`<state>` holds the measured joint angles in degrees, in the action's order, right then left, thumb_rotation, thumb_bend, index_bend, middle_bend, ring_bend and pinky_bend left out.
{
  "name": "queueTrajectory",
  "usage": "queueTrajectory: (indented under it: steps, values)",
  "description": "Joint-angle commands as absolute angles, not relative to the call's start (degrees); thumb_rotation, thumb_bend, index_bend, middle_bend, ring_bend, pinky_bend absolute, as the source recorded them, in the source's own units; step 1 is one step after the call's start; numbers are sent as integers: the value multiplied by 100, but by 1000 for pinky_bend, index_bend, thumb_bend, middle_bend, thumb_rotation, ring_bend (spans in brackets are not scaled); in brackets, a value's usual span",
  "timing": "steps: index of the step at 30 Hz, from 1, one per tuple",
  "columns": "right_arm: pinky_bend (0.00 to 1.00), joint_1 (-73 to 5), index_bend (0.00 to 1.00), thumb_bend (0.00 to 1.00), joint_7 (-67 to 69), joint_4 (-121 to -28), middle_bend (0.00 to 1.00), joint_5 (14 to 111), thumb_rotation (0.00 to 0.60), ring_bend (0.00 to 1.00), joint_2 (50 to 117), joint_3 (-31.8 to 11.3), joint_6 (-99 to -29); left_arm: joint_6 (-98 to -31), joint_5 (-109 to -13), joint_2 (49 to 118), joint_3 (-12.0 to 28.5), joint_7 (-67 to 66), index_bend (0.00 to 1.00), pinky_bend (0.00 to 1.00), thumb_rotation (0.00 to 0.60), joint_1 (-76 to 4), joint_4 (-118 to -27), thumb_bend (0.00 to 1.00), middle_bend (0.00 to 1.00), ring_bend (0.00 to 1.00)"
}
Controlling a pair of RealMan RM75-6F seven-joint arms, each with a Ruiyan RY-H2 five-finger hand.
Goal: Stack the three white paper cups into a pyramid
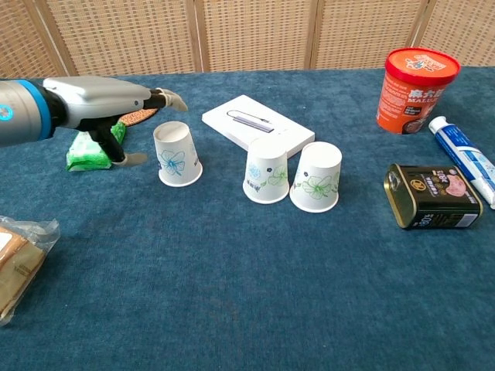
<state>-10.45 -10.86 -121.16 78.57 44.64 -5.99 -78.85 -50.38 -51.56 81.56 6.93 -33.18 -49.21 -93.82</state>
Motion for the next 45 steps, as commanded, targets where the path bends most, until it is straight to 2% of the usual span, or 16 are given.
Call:
queueTrajectory:
  steps: [1, 5, 9, 21, 28, 36, 45]
  values:
    - [240, -1025, 47, 489, -1088, -12123, 0, 7841, 600, 0, 4447, -596, -7906, -4947, -5219, 8299, 748, -3098, 0, 57, 600, -4985, -9239, 438, 0, 0]
    - [241, -1008, 47, 488, -1090, -12123, 0, 7817, 600, 0, 4437, -598, -7921, -4929, -5382, 8366, 723, -2941, 2, 204, 600, -5000, -9132, 438, 0, 0]
    - [240, -1026, 47, 489, -1094, -12127, 0, 7785, 600, 0, 4450, -609, -7887, -4915, -5420, 8379, 699, -2862, 55, 281, 600, -5018, -9067, 439, 0, 0]
    - [241, -1037, 47, 489, -1119, -12118, 0, 7709, 600, 0, 4484, -627, -7863, -4865, -5374, 8515, 649, -2809, 120, 349, 600, -5112, -8802, 440, 0, 0]
    - [240, -1023, 47, 490, -1123, -12126, 0, 7692, 600, 0, 4473, -631, -7879, -4871, -5404, 8687, 625, -2783, 233, 447, 600, -5148, -8574, 445, 1, 4]
    - [241, -1020, 48, 489, -1139, -12139, 0, 7658, 600, 0, 4483, -638, -7881, -4936, -5565, 8862, 644, -2646, 363, 557, 600, -5145, -8350, 450, 132, 136]
    - [240, -1009, 47, 489, -1144, -12165, 0, 7659, 600, 0, 4463, -645, -7901, -4912, -5631, 8869, 688, -2420, 376, 574, 600, -5104, -8263, 449, 160, 158]
